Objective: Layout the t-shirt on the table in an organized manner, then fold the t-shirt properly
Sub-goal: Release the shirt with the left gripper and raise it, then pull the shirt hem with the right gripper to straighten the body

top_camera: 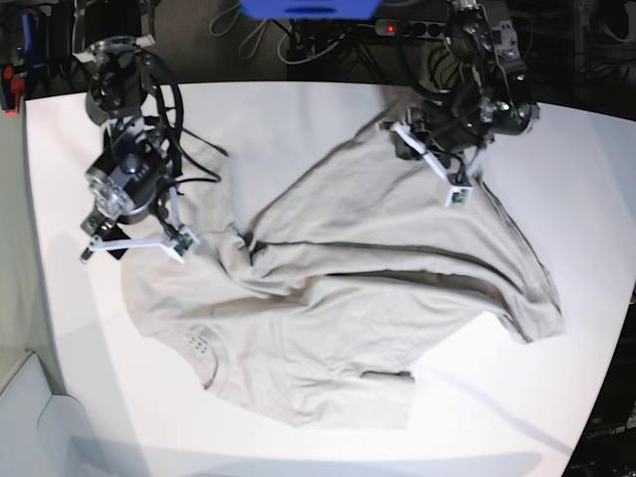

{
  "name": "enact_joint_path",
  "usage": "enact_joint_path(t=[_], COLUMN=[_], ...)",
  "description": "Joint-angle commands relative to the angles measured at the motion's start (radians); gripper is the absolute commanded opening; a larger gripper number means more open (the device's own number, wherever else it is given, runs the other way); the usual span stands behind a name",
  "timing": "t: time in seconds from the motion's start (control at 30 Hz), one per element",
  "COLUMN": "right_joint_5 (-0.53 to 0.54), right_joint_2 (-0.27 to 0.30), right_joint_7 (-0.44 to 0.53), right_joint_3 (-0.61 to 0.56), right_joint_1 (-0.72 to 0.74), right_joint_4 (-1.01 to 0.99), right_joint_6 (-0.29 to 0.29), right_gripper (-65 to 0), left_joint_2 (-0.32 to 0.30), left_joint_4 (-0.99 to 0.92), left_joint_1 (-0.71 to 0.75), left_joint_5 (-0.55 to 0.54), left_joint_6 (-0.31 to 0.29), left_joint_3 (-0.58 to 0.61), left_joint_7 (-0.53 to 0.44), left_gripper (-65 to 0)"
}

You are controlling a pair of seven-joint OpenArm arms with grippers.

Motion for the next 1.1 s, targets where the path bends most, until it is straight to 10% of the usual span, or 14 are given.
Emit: enact_joint_path(t=[0.0, 0.23, 0.63, 1.07], right_joint_5=[-0.012, -0.012, -0.012, -0.01], right_joint_2=[-0.002, -0.019, -0.029, -0.106], right_joint_7=[0.002, 0.002, 0.002, 0.003], right_joint_3=[0.005, 0.005, 0.005, -0.022], right_joint_1=[0.011, -0.007, -0.001, 0.001], right_joint_4=[0.019, 0.02, 0.02, 0.02], right_joint_6=[0.0, 0.0, 0.0, 0.0], right_gripper=[-30.2, -30.2, -30.2, -30.2], left_joint_2=[0.008, 0.0, -0.234, -0.452], left_joint_4=[0.017, -0.061, -0.246, -0.107], left_joint_1=[-0.01, -0.031, 0.081, 0.188], left_joint_5=[-0.016, -0.007, 0.03, -0.245], left_joint_6=[0.0, 0.008, -0.003, -0.003], left_joint_3=[-0.009, -0.085, -0.216, -0.53], left_joint_7=[-0.008, -0.011, -0.111, -0.054], left_gripper=[-59.7, -64.5, -64.5, -64.3])
